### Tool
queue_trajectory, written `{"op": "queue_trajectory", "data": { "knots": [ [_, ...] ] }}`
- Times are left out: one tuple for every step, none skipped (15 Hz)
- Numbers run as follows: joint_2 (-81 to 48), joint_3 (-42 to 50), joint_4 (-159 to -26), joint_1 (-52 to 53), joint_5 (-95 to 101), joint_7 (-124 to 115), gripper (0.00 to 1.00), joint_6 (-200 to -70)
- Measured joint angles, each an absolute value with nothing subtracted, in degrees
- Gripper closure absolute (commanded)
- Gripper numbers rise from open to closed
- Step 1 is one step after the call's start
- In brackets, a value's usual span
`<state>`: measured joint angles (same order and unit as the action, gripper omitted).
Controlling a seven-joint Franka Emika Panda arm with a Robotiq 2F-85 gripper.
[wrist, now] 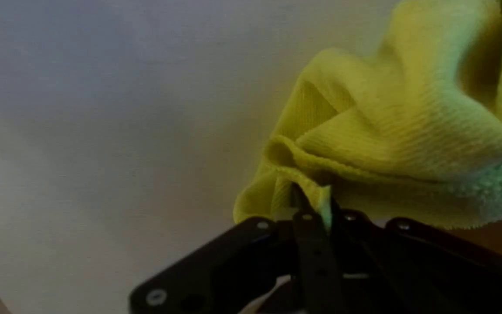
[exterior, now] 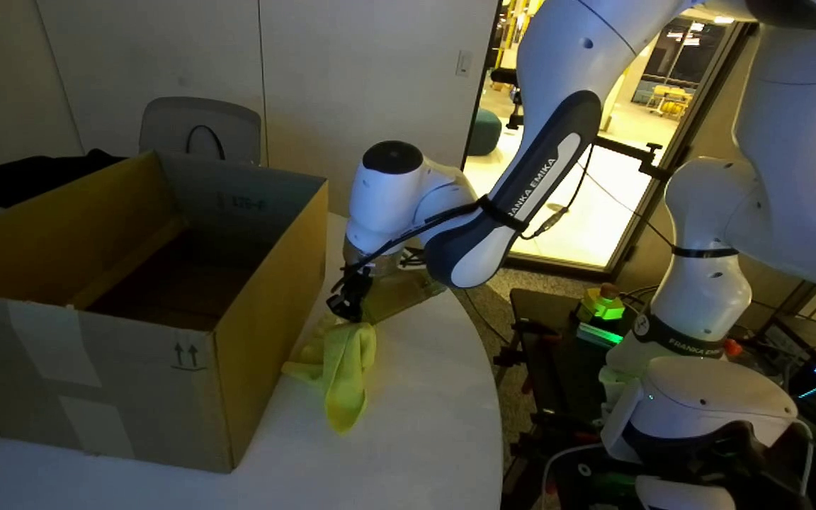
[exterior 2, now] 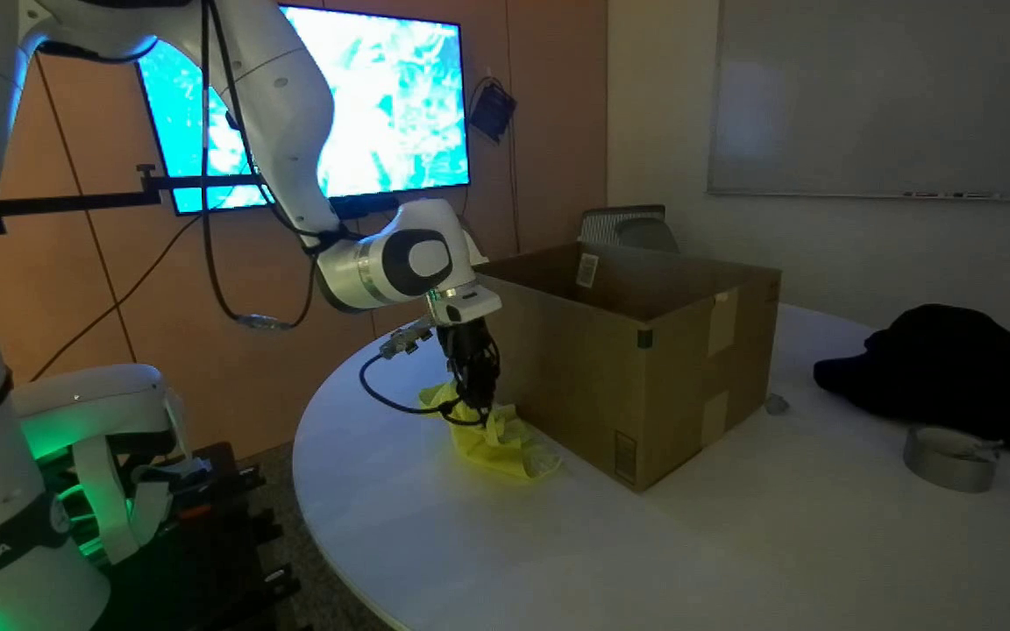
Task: Put the marker on the yellow crop, wrap the marker up with the yellow cloth and put them in the box
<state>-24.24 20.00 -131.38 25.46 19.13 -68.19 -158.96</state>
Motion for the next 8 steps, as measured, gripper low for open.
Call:
{"op": "queue_trajectory", "data": {
  "knots": [
    [-24.48, 20.00, -131.30, 25.46, 19.13, -70.08, 0.97, -157.63],
    [-24.68, 19.88, -131.22, 25.34, 19.10, -71.75, 0.96, -156.14],
    [-24.86, 19.53, -131.11, 24.96, 18.94, -73.12, 0.71, -154.65],
    [-25.04, 19.01, -130.99, 24.41, 18.80, -74.12, 0.70, -153.44],
    [-25.17, 18.31, -130.93, 23.66, 18.66, -74.83, 0.64, -152.61],
    [-25.27, 17.51, -130.88, 22.82, 18.58, -75.28, 0.56, -152.16],
    [-25.32, 16.75, -130.88, 22.02, 18.57, -75.64, 0.49, -152.06],
    [-25.32, 16.11, -130.87, 21.34, 18.57, -75.81, 0.40, -152.06]
  ]
}}
